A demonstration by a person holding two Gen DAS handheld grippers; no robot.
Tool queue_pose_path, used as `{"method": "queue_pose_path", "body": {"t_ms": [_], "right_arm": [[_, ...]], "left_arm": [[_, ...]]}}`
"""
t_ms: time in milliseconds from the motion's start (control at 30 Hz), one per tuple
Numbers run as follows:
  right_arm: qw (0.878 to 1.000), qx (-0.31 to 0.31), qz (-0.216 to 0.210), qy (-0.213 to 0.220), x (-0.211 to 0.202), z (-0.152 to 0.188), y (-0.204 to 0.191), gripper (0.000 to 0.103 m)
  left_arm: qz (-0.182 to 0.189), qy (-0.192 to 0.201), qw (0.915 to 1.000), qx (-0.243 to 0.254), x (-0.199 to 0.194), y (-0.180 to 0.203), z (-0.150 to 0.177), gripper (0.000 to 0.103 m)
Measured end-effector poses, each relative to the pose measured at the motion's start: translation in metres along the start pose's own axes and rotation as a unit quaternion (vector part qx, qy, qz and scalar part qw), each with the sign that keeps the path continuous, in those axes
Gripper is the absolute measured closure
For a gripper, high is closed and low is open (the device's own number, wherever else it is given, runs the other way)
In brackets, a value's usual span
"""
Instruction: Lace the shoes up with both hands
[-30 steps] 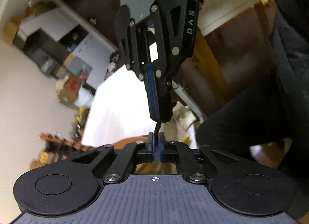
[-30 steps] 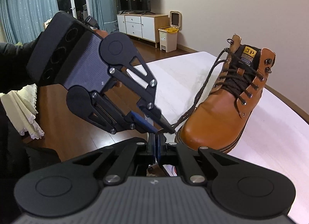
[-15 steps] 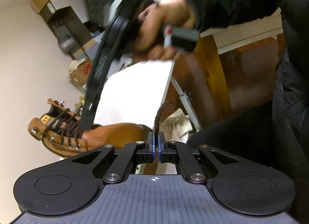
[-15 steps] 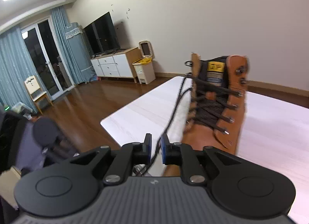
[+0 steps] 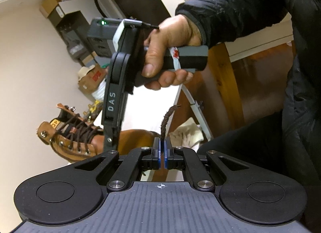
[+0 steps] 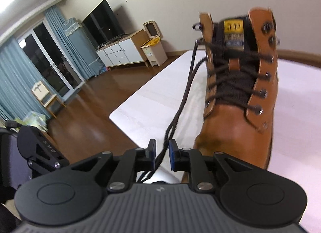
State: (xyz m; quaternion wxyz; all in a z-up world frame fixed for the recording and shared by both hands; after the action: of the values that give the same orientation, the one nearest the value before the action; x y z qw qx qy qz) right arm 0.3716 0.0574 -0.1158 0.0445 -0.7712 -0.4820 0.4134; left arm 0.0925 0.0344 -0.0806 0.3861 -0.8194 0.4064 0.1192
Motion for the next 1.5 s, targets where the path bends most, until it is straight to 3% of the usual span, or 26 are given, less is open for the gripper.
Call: {"method": "queue_pose_path", "body": {"t_ms": [33, 200, 400, 467, 633, 733, 800, 867, 967, 1100, 1500], "right_arm": [[1.000, 0.004, 0.001, 0.000, 0.001, 0.001, 0.002, 0.100], [0.999, -0.020, 0.021, 0.035, -0.010, -0.010, -0.007, 0.101], [0.995, -0.051, -0.022, 0.079, -0.016, -0.032, -0.039, 0.100], [0.993, -0.074, -0.041, 0.079, -0.007, -0.039, -0.049, 0.091], [0.987, -0.074, 0.033, 0.138, -0.030, -0.052, -0.024, 0.087], [0.980, -0.050, 0.098, 0.165, -0.056, -0.048, 0.011, 0.085], [0.977, -0.031, 0.155, 0.144, -0.067, -0.032, 0.046, 0.084], [0.980, -0.020, 0.168, 0.110, -0.066, -0.014, 0.064, 0.084], [0.987, -0.021, 0.150, 0.045, -0.059, 0.020, 0.080, 0.084], [0.994, -0.019, 0.107, 0.002, -0.050, 0.047, 0.083, 0.084], [0.999, -0.042, -0.017, 0.011, 0.013, 0.043, 0.040, 0.088]], "left_arm": [[0.000, -0.002, 1.0000, -0.002, 0.000, 0.000, 0.001, 0.100], [0.008, -0.018, 0.9997, -0.016, 0.006, 0.004, 0.011, 0.100], [0.011, -0.003, 0.9988, -0.048, 0.018, 0.009, 0.007, 0.100], [0.002, 0.004, 0.9977, -0.067, 0.020, 0.006, 0.004, 0.100], [-0.063, 0.009, 0.9896, -0.129, 0.018, -0.022, -0.002, 0.100], [-0.117, 0.011, 0.9790, -0.166, 0.015, -0.050, -0.003, 0.100], [-0.147, 0.012, 0.9723, -0.182, 0.012, -0.067, -0.005, 0.100], [-0.180, 0.014, 0.9652, -0.190, 0.009, -0.086, -0.007, 0.100], [-0.205, 0.021, 0.9570, -0.205, 0.005, -0.108, -0.010, 0.100], [-0.217, 0.017, 0.9477, -0.234, 0.006, -0.127, -0.011, 0.100], [-0.259, -0.062, 0.9419, -0.204, 0.015, -0.137, -0.003, 0.100]]}}
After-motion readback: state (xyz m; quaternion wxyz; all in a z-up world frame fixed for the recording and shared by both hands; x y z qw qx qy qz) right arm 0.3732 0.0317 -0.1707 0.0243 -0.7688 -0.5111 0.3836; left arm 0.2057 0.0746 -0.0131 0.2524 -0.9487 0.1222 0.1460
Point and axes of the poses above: each gripper's, at about its wrist camera, not at the fingertips, and x roughly the way its jaws point, y to its right, z to its underside, the point moved 8 cm from there along x, roughly the way its jaws point, and after that the axes turned 2 degrees about x, right-handed, at the moved point
